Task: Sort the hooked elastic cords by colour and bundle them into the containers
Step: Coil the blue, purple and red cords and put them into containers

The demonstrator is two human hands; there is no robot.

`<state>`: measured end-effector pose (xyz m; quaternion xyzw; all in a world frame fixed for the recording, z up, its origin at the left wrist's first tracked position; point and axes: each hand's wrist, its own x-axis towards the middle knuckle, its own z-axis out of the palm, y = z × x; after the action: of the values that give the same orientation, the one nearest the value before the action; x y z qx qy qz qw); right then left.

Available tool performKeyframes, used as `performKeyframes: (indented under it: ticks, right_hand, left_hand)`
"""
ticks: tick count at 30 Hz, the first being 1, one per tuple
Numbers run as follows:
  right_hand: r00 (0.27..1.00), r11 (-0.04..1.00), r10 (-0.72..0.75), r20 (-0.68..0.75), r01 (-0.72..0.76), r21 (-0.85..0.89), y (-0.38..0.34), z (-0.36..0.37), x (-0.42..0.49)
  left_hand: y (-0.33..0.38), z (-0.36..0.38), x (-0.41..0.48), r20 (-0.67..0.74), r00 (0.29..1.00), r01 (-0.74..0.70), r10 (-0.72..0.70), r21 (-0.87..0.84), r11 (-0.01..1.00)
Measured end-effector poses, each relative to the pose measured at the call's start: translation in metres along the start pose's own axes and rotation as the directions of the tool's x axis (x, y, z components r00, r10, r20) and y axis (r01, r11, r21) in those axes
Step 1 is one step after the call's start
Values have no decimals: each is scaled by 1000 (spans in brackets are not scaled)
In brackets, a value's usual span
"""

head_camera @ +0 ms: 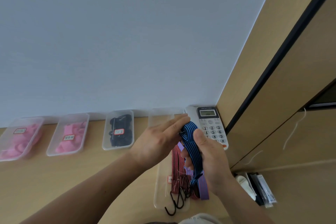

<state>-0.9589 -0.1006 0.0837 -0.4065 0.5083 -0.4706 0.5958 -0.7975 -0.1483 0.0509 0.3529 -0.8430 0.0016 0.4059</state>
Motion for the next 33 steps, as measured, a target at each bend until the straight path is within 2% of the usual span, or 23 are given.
performKeyframes:
  ticks: [2, 4, 6, 7, 8, 9, 10, 11, 13, 16, 18, 21, 24, 28, 30, 33]
  right_hand:
    - [1000, 1000, 4, -7, -4, 9, 0, 1, 0]
    - [1000, 999, -5, -10, 6, 35, 0, 0, 0]
    - [999, 998, -35, -7, 36, 43, -1, 0, 0]
    - [999, 998, -49, -5, 49, 41, -1, 0, 0]
    - [998, 998, -59, -5, 59, 37, -1, 0, 0]
    - [998, 997, -68, -4, 69, 27, -1, 0, 0]
    - [997, 997, -78, -1, 78, 7, 0, 0, 0]
    - [996, 996, -86, 5, 87, -16, 2, 0, 1]
    - [995, 994, -96, 12, 96, -57, 4, 0, 1]
    - [995, 992, -94, 13, 95, -81, 5, -1, 2]
    - [995, 992, -95, 22, 97, -82, 4, -2, 3]
    - [995, 990, -98, 33, 101, -102, 3, -2, 3]
    - [996, 987, -87, 18, 89, -136, 5, -4, 2]
    - [996, 983, -74, -40, 66, -171, 7, -2, 4]
    - [995, 984, -75, -65, 63, -166, 6, -2, 6]
    - [996, 981, -66, -64, 53, -186, 5, -5, 7]
  left_hand:
    - [-5, 1, -2, 34, 999, -7, 6, 32, 999]
    - [-7, 1, -4, 79, 997, 27, -26, -4, 1000]
    - [3, -2, -1, 133, 975, 202, -179, -186, 961]
    - [9, -5, 2, 182, 934, 351, -307, -316, 881]
    - [16, -8, 6, 272, 850, 527, -452, -445, 724]
    - [20, -11, 11, 384, 741, 665, -551, -541, 516]
    - [22, -14, 15, 499, 643, 745, -581, -583, 325]
    - [23, -17, 19, 582, 585, 787, -565, -577, 220]
    - [22, -20, 22, 654, 541, 819, -529, -551, 158]
    - [20, -20, 23, 663, 533, 800, -525, -596, 60]
    - [20, -20, 23, 682, 525, 779, -509, -626, -36]
    - [18, -19, 24, 736, 467, 777, -490, -606, -171]
    - [18, -21, 28, 728, 458, 772, -509, -611, -179]
    - [16, -23, 33, 595, 506, 706, -625, -701, -96]
    - [17, -23, 35, 549, 550, 704, -629, -710, -4]
    - [15, -23, 34, 462, 610, 717, -644, -669, 199]
